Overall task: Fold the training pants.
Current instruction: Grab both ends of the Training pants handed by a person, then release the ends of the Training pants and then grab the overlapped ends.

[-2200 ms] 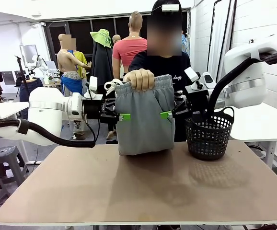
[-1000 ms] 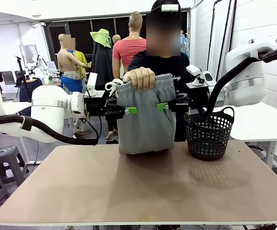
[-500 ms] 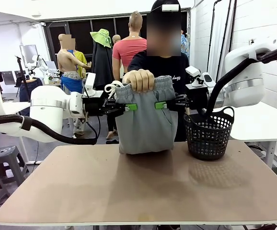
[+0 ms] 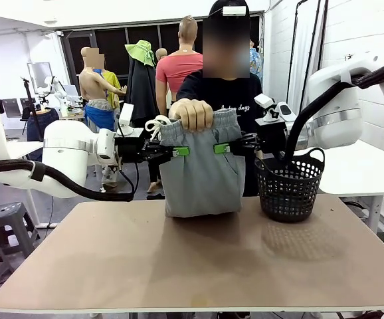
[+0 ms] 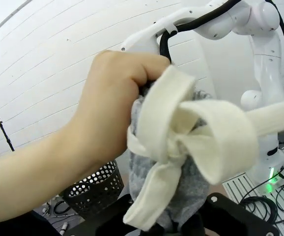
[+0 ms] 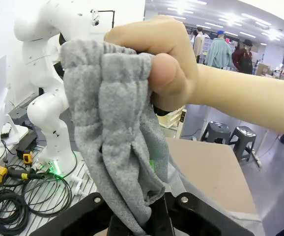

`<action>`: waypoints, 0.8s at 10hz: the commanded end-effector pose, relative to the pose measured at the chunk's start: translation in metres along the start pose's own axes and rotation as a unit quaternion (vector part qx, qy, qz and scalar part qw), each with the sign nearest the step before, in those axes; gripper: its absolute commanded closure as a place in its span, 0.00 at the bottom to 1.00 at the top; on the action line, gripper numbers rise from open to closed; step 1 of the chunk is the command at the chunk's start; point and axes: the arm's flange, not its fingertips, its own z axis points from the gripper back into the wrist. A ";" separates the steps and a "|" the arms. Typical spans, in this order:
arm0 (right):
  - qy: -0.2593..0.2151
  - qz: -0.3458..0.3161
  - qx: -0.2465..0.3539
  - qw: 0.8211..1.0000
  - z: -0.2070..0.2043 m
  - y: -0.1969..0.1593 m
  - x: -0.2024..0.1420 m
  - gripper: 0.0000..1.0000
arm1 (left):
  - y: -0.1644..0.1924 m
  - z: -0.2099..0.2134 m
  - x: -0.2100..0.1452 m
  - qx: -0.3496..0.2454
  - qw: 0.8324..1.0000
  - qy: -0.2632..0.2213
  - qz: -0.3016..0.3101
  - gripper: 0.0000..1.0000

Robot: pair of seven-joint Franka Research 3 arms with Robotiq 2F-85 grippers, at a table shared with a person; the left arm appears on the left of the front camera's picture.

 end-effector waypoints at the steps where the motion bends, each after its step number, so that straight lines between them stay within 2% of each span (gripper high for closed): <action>1: -0.011 0.007 0.000 1.000 0.001 0.003 0.002 1.00 | -0.003 -0.002 0.006 0.001 1.000 -0.005 -0.012 1.00; 8: -0.011 0.007 0.000 1.000 0.001 0.003 0.002 1.00 | -0.003 -0.002 0.006 0.001 1.000 -0.005 -0.012 1.00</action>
